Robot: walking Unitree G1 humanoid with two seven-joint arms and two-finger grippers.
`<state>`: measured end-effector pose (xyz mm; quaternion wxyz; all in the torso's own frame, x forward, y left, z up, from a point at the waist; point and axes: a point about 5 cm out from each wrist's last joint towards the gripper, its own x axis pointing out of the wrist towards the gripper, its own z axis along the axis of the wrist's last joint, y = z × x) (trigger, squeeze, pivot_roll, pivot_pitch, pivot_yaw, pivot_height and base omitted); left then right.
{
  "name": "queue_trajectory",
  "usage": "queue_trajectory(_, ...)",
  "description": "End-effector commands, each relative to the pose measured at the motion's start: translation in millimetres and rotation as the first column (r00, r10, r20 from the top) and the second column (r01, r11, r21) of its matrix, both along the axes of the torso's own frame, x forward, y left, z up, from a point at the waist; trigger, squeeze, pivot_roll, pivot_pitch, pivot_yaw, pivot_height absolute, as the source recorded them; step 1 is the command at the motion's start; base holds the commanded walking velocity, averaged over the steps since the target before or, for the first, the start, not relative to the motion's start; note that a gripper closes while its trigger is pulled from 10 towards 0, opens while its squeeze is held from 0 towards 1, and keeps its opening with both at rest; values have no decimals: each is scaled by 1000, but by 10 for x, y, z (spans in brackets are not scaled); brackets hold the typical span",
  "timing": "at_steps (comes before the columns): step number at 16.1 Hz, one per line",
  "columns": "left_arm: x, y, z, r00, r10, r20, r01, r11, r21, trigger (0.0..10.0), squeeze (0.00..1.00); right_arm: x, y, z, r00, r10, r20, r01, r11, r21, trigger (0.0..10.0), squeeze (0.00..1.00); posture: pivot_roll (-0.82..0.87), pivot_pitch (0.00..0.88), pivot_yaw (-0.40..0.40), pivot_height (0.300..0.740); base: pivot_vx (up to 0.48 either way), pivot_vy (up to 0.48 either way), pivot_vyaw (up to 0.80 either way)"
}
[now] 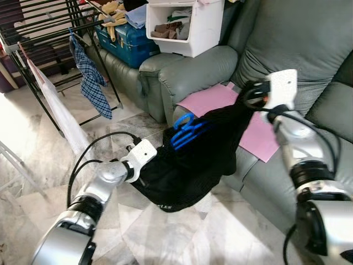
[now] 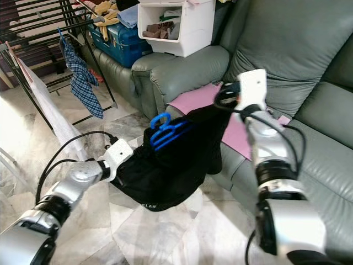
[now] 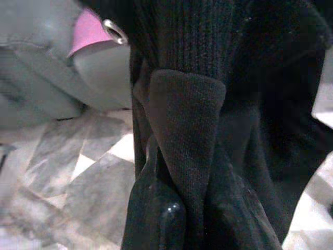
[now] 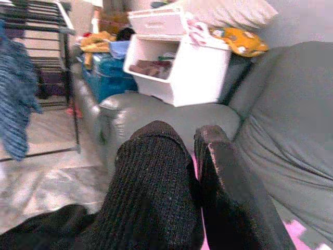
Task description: Hang hanger
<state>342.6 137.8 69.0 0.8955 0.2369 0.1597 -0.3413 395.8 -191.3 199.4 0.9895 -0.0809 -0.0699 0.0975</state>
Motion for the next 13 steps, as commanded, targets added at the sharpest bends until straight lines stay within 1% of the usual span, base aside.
queue_trajectory(1, 93, 55, 77, 993, 109, 40, -109, 994, -4, 0, 0, 0, 115, 109, 997, 48, 54, -48, 999, -4, 0, 0, -164, 0, 39, 740, 0, 0, 0)
queue_trajectory(2, 123, 68, 95, 984, 171, 54, -170, 985, -24, 0, 0, -12, 160, 93, 996, 69, 54, -69, 998, -4, 0, 0, -165, 0, 41, 740, 0, 0, 0)
queue_trajectory(3, 179, 132, 134, 946, 317, 70, -311, 947, -85, 0, 0, -49, 257, 52, 990, 129, 49, -129, 992, -2, 0, 0, -166, 0, 43, 740, 0, 0, 0)
queue_trajectory(4, 200, 179, 152, 920, 385, 70, -376, 919, -115, 0, 0, -70, 295, 21, 986, 161, 39, -161, 987, -3, 0, 0, -166, 0, 47, 740, 0, 0, 0)
queue_trajectory(5, 234, 286, 172, 840, 543, 8, -528, 820, -219, 0, 0, -142, 397, -87, 967, 256, 1, -256, 967, 6, 0, 0, -167, 0, 49, 740, 0, 0, 0)
queue_trajectory(6, 237, 303, 171, 822, 569, -13, -554, 796, -242, 0, 0, -161, 419, -114, 961, 275, -9, -275, 961, 7, 0, 0, -170, 0, 51, 740, 0, 0, 0)
queue_trajectory(7, 264, 352, 219, 797, 604, 14, -584, 776, -240, 0, 0, -236, 495, -237, 934, 352, -62, -353, 936, 0, 0, 0, -170, 0, 51, 740, 0, 0, 0)
queue_trajectory(8, 274, 369, 235, 781, 624, 0, -602, 753, -264, 0, 0, -270, 524, -283, 922, 379, -76, -380, 925, -2, 0, 0, -168, 0, 51, 740, 0, 0, 0)
queue_trajectory(9, 285, 378, 238, 755, 654, -48, -635, 711, -301, 0, 0, -343, 575, -368, 893, 435, -113, -437, 899, 2, 0, 0, -168, 0, 51, 740, 0, 0, 0)
queue_trajectory(10, 292, 395, 246, 733, 677, -66, -658, 683, -317, 0, 0, -424, 628, -444, 861, 489, -139, -493, 870, 5, 0, 0, -167, 0, 53, 740, 0, 0, 0)
queue_trajectory(12, 298, 403, 253, 719, 690, -82, -672, 661, -333, 0, 0, -519, 663, -554, 821, 539, -185, -550, 835, -9, 0, 0, -167, 0, 53, 740, 0, 0, 0)
queue_trajectory(13, 306, 414, 265, 703, 704, -103, -688, 635, -352, 0, 0, -641, 688, -695, 761, 593, -263, -616, 788, -6, 0, 0, -165, 0, 53, 740, 0, 0, 0)
